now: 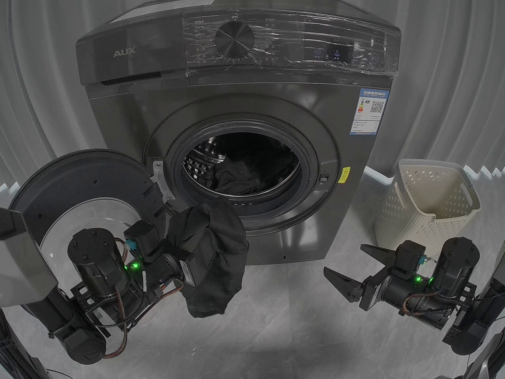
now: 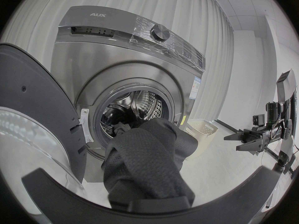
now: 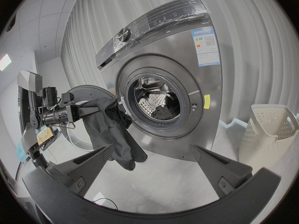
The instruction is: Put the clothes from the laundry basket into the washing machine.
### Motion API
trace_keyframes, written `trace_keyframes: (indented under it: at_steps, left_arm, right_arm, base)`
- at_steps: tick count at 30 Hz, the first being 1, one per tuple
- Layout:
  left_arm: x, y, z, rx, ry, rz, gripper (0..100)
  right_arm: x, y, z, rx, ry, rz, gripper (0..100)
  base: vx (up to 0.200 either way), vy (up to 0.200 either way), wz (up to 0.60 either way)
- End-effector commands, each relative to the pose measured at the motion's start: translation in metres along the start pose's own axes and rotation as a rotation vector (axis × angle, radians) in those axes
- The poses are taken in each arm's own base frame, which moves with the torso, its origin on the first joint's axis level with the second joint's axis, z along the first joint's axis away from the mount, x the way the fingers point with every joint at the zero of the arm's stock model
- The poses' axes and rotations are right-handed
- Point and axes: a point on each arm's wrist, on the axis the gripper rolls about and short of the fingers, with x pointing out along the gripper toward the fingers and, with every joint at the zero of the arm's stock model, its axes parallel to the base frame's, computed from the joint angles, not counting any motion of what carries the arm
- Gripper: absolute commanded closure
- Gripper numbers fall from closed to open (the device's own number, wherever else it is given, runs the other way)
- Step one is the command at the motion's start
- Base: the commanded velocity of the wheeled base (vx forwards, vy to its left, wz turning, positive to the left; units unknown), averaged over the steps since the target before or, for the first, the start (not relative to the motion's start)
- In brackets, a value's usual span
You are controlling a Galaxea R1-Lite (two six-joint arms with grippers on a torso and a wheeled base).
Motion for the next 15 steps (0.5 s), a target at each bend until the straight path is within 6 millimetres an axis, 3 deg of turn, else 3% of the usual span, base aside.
trace_keyframes:
  at_steps: [1,4,13,15]
  left_arm:
    - [0.0001,-0.0020,-0.0014,0.000,0.004,-0.007,100]
    - [0.0020,-0.0016,-0.0039,0.001,0.011,-0.003,100]
    - [0.0044,-0.0014,-0.0098,0.006,0.034,-0.001,100]
    - [0.0059,-0.0011,-0.0106,0.004,0.035,0.000,100]
  right_arm:
    - [0.0004,0.0001,-0.0005,0.000,0.002,0.000,0]
    - [0.0004,0.0004,-0.0005,0.001,0.002,0.002,0]
    - [0.0004,0.0011,-0.0006,0.001,0.002,0.005,0]
    - [0.0004,0.0011,-0.0006,0.001,0.002,0.005,0]
  base:
    - [0.200,0.000,0.00]
    - [0.200,0.000,0.00]
    - [0.000,0.000,0.00]
    - [0.200,0.000,0.00]
